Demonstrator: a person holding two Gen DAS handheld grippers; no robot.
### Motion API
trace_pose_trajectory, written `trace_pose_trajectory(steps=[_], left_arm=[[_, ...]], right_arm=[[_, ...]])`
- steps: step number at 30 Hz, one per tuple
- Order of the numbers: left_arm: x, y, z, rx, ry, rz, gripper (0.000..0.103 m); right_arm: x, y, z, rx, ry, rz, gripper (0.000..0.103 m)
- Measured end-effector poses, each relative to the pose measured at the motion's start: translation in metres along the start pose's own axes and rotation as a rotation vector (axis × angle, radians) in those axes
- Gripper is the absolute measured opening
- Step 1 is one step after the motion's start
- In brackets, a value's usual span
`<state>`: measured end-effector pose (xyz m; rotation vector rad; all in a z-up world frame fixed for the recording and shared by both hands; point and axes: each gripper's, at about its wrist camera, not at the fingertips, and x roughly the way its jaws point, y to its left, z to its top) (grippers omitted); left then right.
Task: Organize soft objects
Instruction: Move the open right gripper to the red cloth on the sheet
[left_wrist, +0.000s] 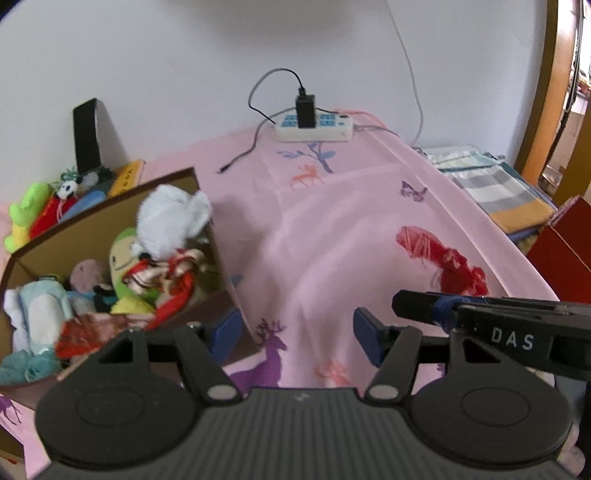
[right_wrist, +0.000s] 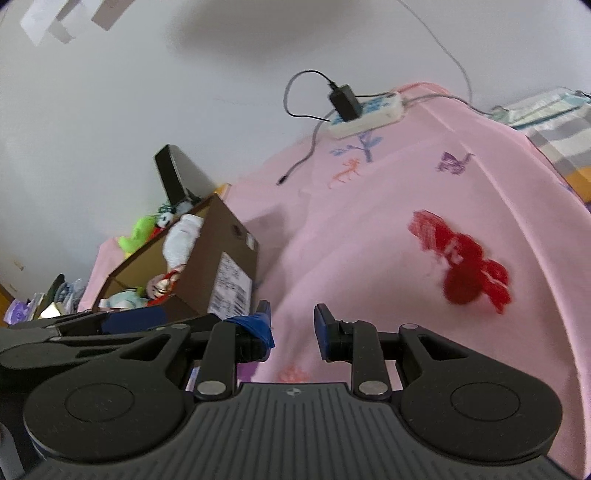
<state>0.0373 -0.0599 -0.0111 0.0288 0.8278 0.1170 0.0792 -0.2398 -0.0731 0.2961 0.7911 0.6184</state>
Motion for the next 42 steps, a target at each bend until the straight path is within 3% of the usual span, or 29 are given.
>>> trace_pose_trajectory(steps=[17,24,30,42], left_arm=[[0.052,-0.047,-0.008,0.07,0.143,-0.1,0.065],[0.068,-0.066,-0.004,0.105,0.163,-0.151,0.065],[0.081,-0.073,-0.001,0.092,0.156,-0.248,0.065],[0.109,-0.079,0.009,0.076,0.135,-0.393,0.065]], right_arm=[[-0.009,-0.04,0.001,0.059,0.004,-0.113,0.008],[-0.014,-0.057,0.006,0.095,-0.012,-0.151,0.009],[-0.016,-0.073,0.018,0.115,-0.037,-0.188,0.009],[0.014,-0.088,0.038,0.103,0.007,-0.236,0.011]])
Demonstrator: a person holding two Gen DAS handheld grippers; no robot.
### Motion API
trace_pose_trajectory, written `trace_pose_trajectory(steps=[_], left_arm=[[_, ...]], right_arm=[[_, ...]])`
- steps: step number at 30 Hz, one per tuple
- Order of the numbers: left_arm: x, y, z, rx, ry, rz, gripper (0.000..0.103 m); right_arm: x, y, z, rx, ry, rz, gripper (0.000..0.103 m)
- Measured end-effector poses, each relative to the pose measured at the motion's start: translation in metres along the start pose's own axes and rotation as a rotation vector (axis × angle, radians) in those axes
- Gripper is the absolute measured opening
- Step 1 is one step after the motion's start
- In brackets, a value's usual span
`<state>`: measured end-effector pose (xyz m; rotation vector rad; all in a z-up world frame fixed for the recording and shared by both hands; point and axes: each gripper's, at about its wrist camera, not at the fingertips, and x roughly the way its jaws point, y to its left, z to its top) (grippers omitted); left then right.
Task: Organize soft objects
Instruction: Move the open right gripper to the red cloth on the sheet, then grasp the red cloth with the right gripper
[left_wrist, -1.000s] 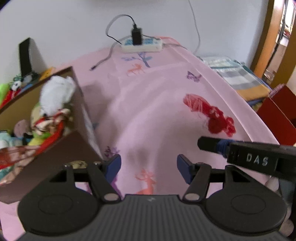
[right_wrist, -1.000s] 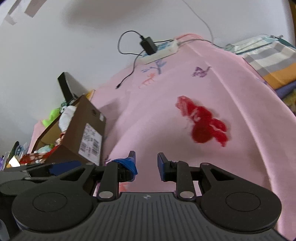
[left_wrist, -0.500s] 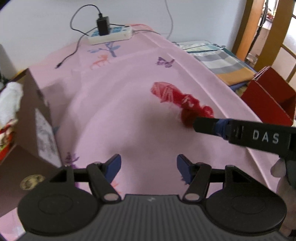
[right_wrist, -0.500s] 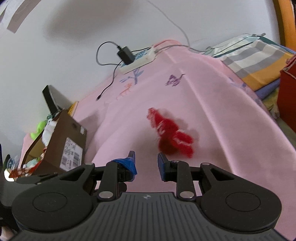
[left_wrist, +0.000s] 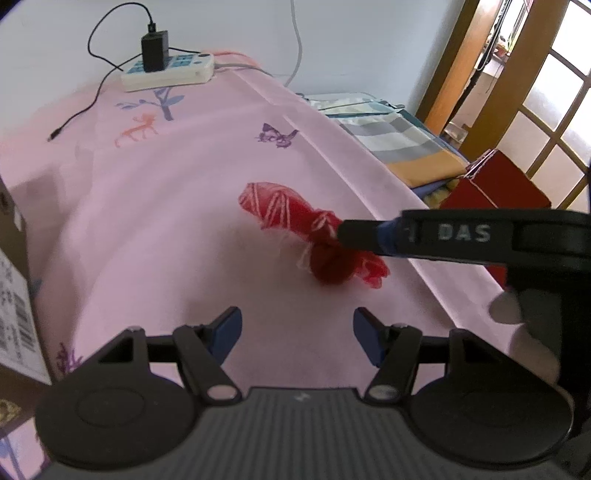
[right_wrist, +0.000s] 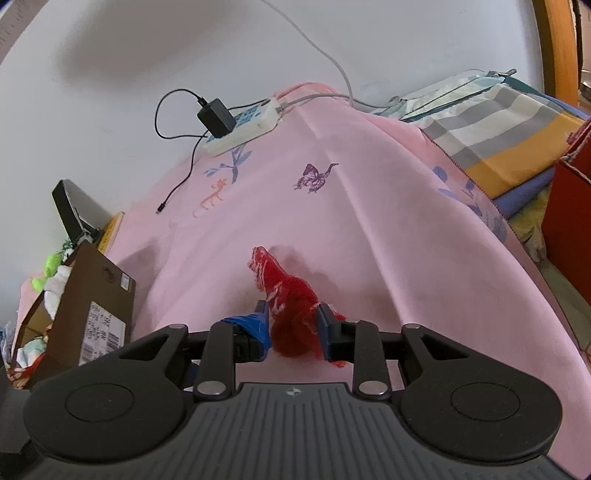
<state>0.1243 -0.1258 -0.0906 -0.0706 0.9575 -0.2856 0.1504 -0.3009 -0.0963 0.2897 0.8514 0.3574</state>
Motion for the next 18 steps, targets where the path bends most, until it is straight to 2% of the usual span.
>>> trace_pose_trajectory(steps=[7,14,18], left_arm=[[0.005,0.003,0.002,0.009,-0.006,-0.048,0.065],[0.01,0.009,0.004,0.005,-0.008,-0.051,0.065],[0.012,0.01,0.003,-0.007,-0.006,-0.047,0.065]], right_arm=[[0.02,-0.001,0.007,0.005,0.017,-0.014,0.015],[0.036,0.005,0.011,-0.036,0.03,-0.02,0.017],[0.04,0.003,0.015,0.019,0.092,0.045,0.017]])
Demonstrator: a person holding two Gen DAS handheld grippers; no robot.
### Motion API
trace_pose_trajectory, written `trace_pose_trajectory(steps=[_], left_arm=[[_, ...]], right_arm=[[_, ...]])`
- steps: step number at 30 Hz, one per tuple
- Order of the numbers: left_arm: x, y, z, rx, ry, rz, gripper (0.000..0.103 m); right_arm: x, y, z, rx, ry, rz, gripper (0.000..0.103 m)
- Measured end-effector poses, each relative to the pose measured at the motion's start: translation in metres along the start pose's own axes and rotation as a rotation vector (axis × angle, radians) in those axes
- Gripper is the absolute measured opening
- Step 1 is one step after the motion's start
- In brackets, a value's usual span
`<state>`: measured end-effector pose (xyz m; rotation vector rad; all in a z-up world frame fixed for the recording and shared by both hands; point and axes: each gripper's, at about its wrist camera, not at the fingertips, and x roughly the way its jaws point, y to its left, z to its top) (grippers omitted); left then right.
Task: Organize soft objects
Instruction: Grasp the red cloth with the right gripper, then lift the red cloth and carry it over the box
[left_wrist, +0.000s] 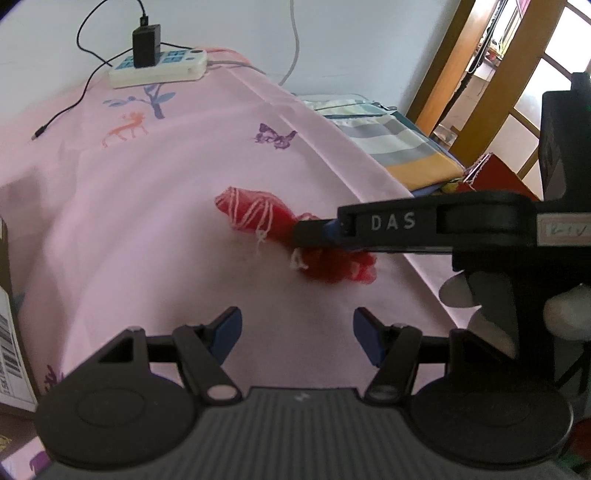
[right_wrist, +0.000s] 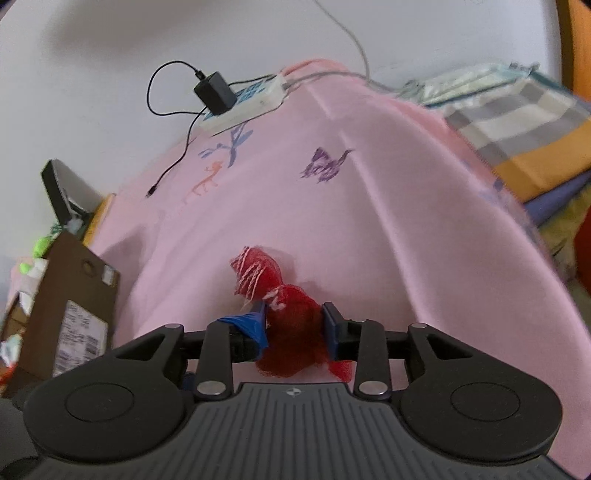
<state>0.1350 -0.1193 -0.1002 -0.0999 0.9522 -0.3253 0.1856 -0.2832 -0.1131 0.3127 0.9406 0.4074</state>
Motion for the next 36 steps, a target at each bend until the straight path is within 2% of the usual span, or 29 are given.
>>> trace_pose_trajectory(steps=[4,7,10,16,21,34,36], left_arm=[[-0.002,0.004,-0.003,-0.006,-0.001,0.01,0.065],[-0.005,0.011,-0.006,-0.029,0.005,0.019,0.065],[-0.007,0.018,-0.011,-0.041,0.016,0.018,0.065],[-0.017,0.021,-0.026,-0.027,0.027,0.034,0.065],[-0.022,0.019,-0.036,0.015,0.049,0.071,0.065],[-0.038,0.026,-0.056,0.015,0.087,0.137,0.065],[-0.041,0.026,-0.06,0.017,0.088,0.139,0.062]], right_arm=[[0.007,-0.006,-0.005,0.143,0.125,0.139,0.016],[0.008,0.004,-0.018,0.128,0.169,0.177,0.016],[0.005,0.015,-0.025,0.09,0.181,0.176,0.017],[0.005,0.023,-0.035,0.106,0.232,0.207,0.016],[0.005,0.036,-0.047,0.088,0.269,0.23,0.016],[0.001,0.057,-0.069,0.048,0.292,0.239,0.016],[0.0,0.059,-0.072,0.049,0.298,0.241,0.016]])
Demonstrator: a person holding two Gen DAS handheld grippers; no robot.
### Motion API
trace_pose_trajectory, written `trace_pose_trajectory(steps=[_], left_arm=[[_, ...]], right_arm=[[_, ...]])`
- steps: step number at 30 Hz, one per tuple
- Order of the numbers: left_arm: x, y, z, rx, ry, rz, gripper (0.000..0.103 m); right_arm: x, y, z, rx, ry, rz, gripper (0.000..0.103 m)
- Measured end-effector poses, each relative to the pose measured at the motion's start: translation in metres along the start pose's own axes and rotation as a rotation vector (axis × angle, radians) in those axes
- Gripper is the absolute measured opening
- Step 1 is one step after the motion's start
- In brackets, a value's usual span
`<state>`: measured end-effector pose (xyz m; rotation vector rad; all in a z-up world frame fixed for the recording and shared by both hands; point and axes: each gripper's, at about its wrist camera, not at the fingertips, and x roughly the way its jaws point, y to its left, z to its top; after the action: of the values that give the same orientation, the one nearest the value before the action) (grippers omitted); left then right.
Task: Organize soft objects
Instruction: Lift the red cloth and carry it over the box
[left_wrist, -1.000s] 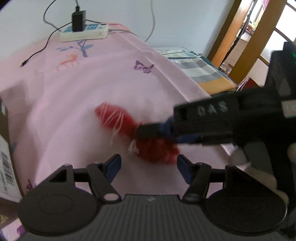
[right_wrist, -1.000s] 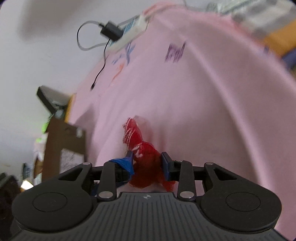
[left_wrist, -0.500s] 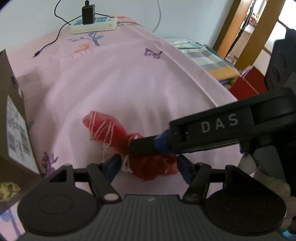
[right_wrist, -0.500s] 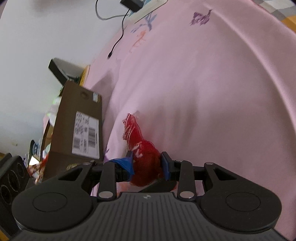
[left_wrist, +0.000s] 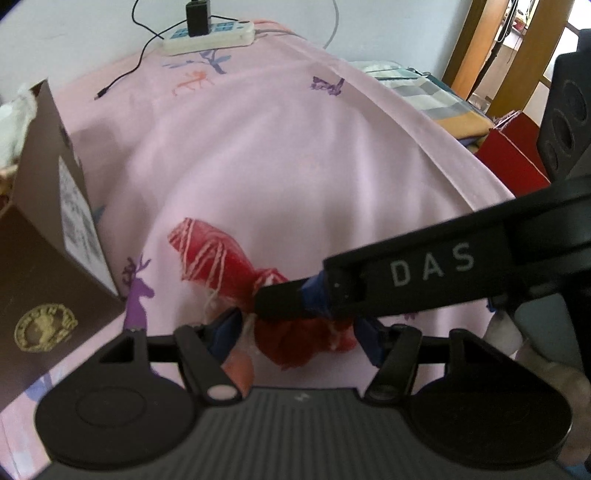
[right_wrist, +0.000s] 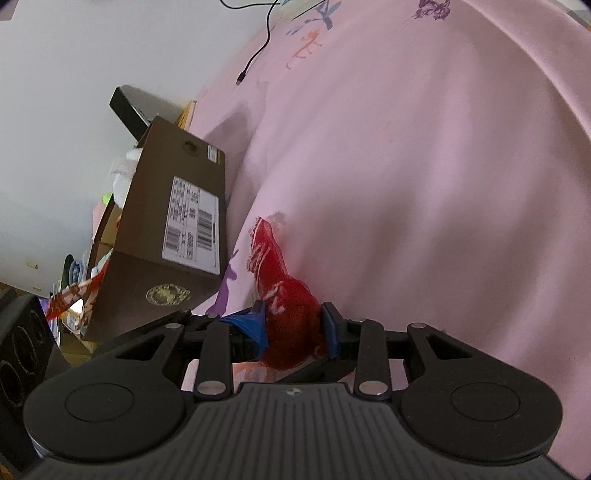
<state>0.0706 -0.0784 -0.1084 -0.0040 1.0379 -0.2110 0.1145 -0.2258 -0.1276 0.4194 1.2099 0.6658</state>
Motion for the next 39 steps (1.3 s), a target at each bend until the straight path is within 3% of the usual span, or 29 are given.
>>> trace_pose_trajectory(steps=[28,39], left_arm=[[-0.042,0.003,-0.044,0.018,-0.006,0.102,0.056],[-0.076,-0.004,-0.045,0.069,-0.075,0.111,0.055]], right_arm=[[0.003,0.04,-0.038,-0.077,0.054,0.052,0.016],[-0.024,0.061,-0.046,-0.107,-0.029,0.078,0.016]])
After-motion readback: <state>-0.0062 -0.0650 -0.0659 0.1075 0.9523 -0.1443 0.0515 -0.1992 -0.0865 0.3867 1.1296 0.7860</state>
